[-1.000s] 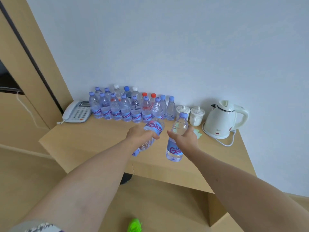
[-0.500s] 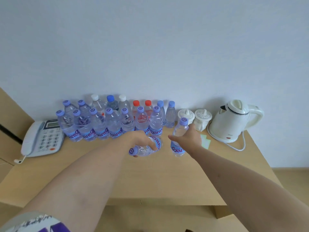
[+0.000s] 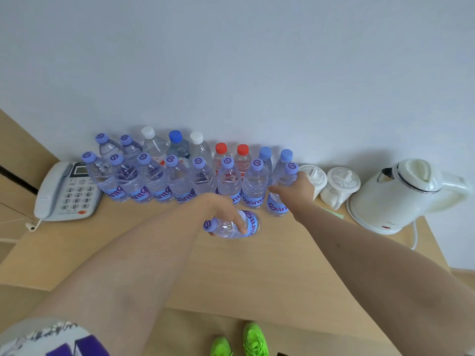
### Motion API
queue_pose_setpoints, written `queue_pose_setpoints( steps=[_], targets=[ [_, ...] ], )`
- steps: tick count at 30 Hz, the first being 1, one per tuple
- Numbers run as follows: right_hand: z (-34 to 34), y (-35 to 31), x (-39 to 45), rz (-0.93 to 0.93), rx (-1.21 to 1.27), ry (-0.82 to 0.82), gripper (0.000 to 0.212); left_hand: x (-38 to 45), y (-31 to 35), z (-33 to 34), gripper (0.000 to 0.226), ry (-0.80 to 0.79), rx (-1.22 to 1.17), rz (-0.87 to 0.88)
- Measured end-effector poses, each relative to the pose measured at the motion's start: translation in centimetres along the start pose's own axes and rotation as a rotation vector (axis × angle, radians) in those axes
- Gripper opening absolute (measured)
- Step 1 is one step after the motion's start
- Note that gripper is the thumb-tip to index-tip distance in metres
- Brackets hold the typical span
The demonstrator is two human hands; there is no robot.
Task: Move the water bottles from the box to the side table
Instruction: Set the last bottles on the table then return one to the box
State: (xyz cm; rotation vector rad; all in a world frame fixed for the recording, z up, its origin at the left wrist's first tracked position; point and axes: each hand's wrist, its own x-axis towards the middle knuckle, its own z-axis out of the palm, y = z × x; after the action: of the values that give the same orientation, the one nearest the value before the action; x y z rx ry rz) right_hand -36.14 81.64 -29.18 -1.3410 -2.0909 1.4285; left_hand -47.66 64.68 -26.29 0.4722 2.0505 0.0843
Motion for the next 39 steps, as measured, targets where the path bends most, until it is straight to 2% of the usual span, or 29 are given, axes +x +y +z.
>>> queue_pose_setpoints(
  steps=[2, 6, 11, 15, 18, 21, 24, 27, 32, 39],
  targets=[
    [0.4, -0.3, 0.5, -0.001, 0.017, 0.008, 0.044, 0.3, 0.0, -0.1, 0.050, -0.008, 0.000, -0.008],
    [0.6, -0.7, 0.9, -0.021, 0.038, 0.006, 0.047, 0.4, 0.2, -0.8, 0.047, -0.011, -0.021, -0.015],
    [0.0, -0.8, 0.6, -0.040, -0.033, -0.046, 0.075, 0.4, 0.7, -1.1, 0.047, -0.004, 0.016, -0.022],
    [-0.5, -1.2, 0.0, -0.054, -0.065, -0.072, 0.074, -0.1, 1.1, -1.1, 0.048, 0.037, 0.023, 0.006],
    [-0.9, -1.5, -0.7, -0.053, -0.122, -0.061, 0.077, -0.4, 1.1, -1.0, 0.057, 0.071, 0.009, 0.030],
    [-1.0, -1.8, -1.3, -0.037, -0.255, 0.035, 0.064, -0.9, 1.0, -1.1, 0.066, 0.109, 0.055, 0.047],
    [-0.8, -2.2, -2.2, -0.028, -0.274, 0.129, 0.041, -2.0, 0.5, -1.5, 0.056, 0.152, 0.034, 0.065],
    [0.5, -3.2, -3.4, -0.109, -0.383, 0.013, 0.021, -3.5, -0.2, -2.1, 0.050, 0.181, -0.086, 0.090],
    [4.6, -5.7, -5.4, -0.268, -0.408, -0.238, 0.013, -6.0, -2.4, -3.3, 0.060, 0.304, -0.152, 0.095],
    [10.1, -8.4, -7.2, -0.406, -0.418, -0.403, 0.024, -8.3, -8.2, -4.5, 0.061, 0.457, -0.199, 0.042]
  ],
)
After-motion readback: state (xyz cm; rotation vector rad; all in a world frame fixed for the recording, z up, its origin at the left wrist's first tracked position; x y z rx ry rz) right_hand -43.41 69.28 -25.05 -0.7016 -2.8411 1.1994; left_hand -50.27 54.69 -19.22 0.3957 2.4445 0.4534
